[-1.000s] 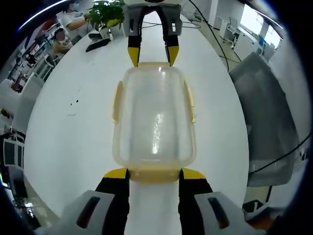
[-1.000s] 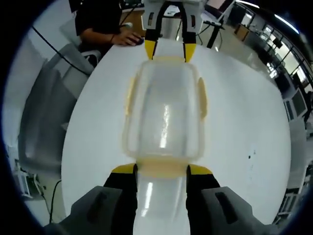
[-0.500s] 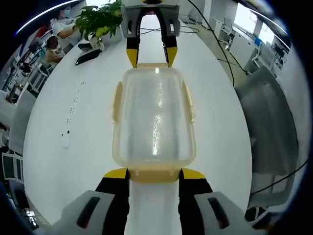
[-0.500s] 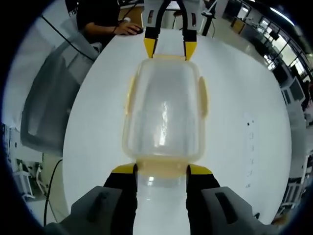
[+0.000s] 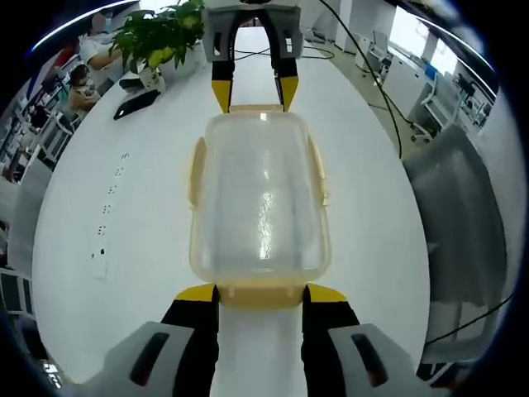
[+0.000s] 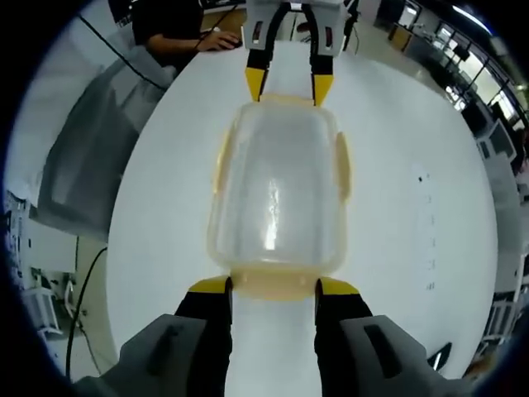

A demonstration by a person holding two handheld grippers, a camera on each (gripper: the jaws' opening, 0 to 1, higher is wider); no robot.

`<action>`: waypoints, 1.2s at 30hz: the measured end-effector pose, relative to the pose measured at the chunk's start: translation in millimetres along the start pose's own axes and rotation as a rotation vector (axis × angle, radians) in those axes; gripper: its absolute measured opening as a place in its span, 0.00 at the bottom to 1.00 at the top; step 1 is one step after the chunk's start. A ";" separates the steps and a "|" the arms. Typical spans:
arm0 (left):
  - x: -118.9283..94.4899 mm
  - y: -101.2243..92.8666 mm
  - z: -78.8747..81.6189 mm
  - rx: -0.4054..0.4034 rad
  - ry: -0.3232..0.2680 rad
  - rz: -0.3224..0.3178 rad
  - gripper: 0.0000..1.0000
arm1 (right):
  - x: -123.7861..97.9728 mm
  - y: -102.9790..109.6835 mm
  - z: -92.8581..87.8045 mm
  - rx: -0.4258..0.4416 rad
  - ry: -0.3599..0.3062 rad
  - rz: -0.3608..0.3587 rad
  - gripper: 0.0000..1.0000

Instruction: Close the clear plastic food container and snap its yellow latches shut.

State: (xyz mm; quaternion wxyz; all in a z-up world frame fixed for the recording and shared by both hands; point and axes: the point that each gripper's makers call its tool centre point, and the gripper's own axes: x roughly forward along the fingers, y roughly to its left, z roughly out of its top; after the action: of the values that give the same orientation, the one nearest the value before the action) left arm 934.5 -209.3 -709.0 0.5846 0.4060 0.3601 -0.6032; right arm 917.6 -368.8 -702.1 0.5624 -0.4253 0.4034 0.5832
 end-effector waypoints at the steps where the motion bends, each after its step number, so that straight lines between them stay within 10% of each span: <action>1: 1.4 -0.2 1.0 -0.001 0.001 -0.001 0.33 | 0.9 -0.4 -1.8 0.001 0.000 0.003 0.35; 36: 24.3 1.0 15.3 -0.011 -0.011 -0.023 0.33 | 16.5 -6.4 -35.4 -0.016 0.036 0.036 0.36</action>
State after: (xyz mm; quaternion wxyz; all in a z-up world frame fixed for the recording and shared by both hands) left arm 934.7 -233.3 -724.9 0.5819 0.3954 0.3649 -0.6099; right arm 925.4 -397.0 -728.9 0.5411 -0.4329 0.4163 0.5887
